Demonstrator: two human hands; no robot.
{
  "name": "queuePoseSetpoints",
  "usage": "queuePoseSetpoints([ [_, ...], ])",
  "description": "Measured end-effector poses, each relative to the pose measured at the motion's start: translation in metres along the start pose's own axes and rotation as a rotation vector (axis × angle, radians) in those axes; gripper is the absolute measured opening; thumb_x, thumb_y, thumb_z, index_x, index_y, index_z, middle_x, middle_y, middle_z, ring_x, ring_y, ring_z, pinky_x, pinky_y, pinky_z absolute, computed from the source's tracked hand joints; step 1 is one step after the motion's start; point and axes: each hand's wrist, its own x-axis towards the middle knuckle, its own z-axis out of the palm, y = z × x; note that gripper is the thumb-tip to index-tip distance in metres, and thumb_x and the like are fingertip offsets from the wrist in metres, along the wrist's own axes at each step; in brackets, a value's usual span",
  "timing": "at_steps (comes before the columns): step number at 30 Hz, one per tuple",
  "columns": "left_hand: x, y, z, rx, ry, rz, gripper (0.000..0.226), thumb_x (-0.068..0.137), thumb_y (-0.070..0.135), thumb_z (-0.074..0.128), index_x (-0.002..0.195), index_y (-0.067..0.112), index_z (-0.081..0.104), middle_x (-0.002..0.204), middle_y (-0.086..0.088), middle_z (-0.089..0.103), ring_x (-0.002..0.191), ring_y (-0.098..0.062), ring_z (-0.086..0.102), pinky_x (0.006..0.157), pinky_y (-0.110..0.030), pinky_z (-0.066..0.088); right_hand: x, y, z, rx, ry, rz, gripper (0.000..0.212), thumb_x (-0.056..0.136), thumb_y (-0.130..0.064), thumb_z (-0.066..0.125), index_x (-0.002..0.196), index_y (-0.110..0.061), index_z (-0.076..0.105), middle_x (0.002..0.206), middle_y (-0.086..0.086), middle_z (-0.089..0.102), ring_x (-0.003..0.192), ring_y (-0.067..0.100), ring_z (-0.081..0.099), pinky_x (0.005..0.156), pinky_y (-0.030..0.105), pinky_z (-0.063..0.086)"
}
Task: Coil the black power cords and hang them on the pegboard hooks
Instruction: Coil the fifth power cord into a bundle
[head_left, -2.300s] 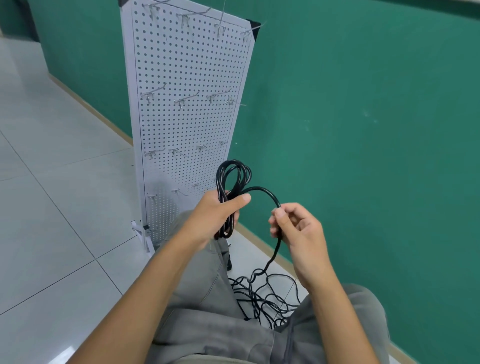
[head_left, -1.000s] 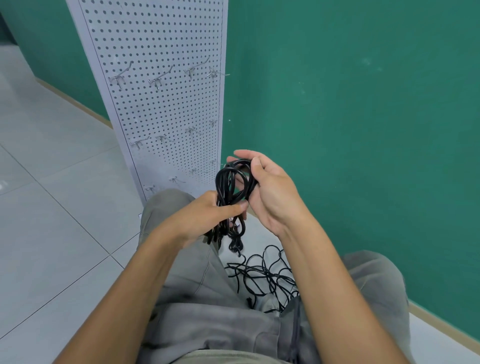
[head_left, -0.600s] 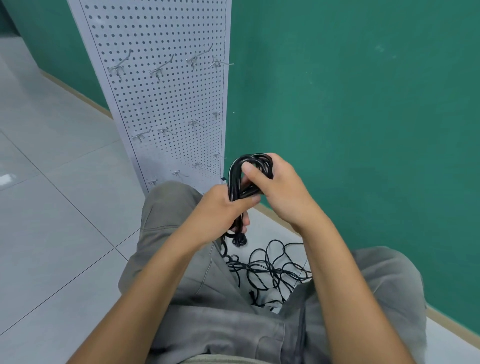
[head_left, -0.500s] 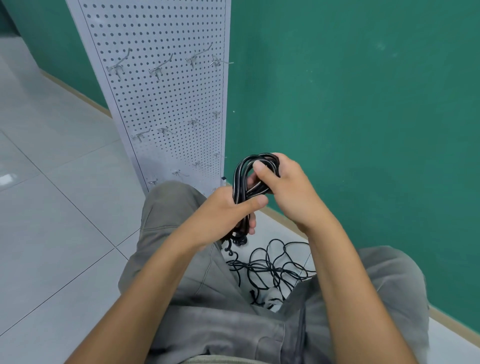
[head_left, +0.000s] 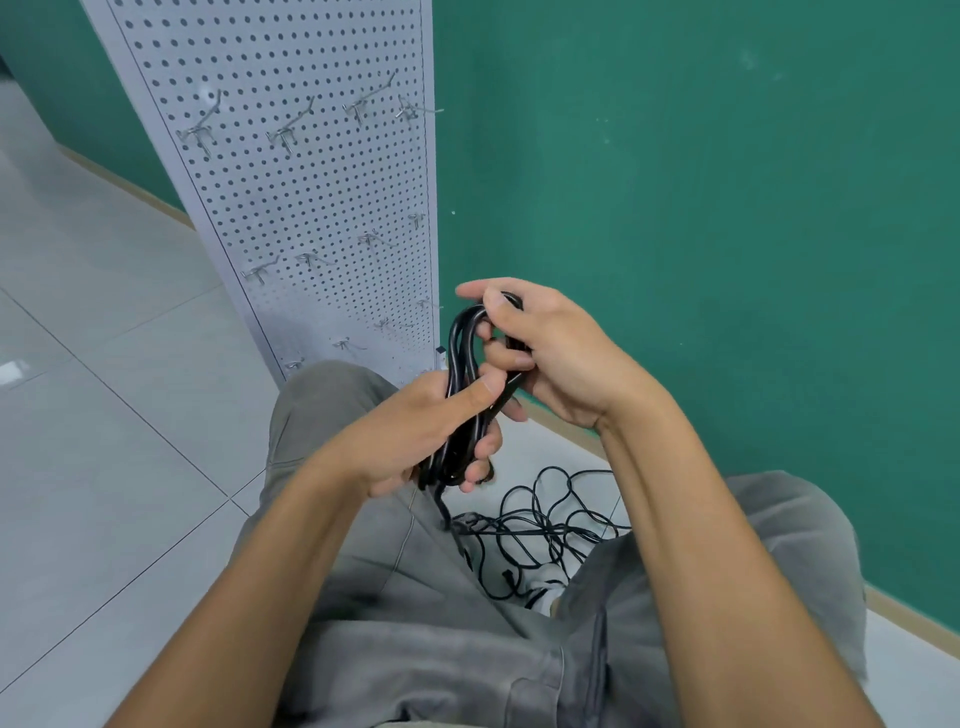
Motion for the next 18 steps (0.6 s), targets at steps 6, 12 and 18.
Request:
queuePoseSetpoints([
  [6,0.017,0.012,-0.011,0.121,-0.017,0.027,0.050,0.102,0.054,0.049,0.095,0.005,0.054,0.070,-0.007,0.058,0.053,-0.021,0.049,0.052,-0.031,0.045,0.016,-0.012,-0.005,-0.070,0.034,-0.052,0.025,0.108,-0.024,0.050,0.113,-0.003,0.061,0.079,0.003,0.047,0.042,0.004,0.027,0.043,0.017,0.033],
  [12,0.039,0.016,-0.006,0.231,0.120,0.081,0.050,0.106,0.045,0.046,0.099,-0.004,0.055,0.074,0.004,0.062,0.064,-0.017,0.069,0.059,-0.025,0.053,0.034,-0.010,-0.005,-0.262,0.360,-0.119,0.028,0.093,-0.043,0.072,0.089,-0.016,0.066,0.060,-0.009,0.055,0.038,0.008,0.041,0.045,0.022,0.041],
  [18,0.059,0.003,-0.003,0.028,0.109,0.112,0.045,0.102,0.039,0.054,0.103,-0.006,0.060,0.082,-0.008,0.070,0.083,-0.029,0.073,0.073,-0.039,0.062,0.045,-0.006,-0.012,-0.045,0.337,-0.226,0.023,0.094,-0.024,0.074,0.079,-0.012,0.060,0.056,-0.002,0.040,0.044,0.012,0.028,0.041,0.022,0.027],
])
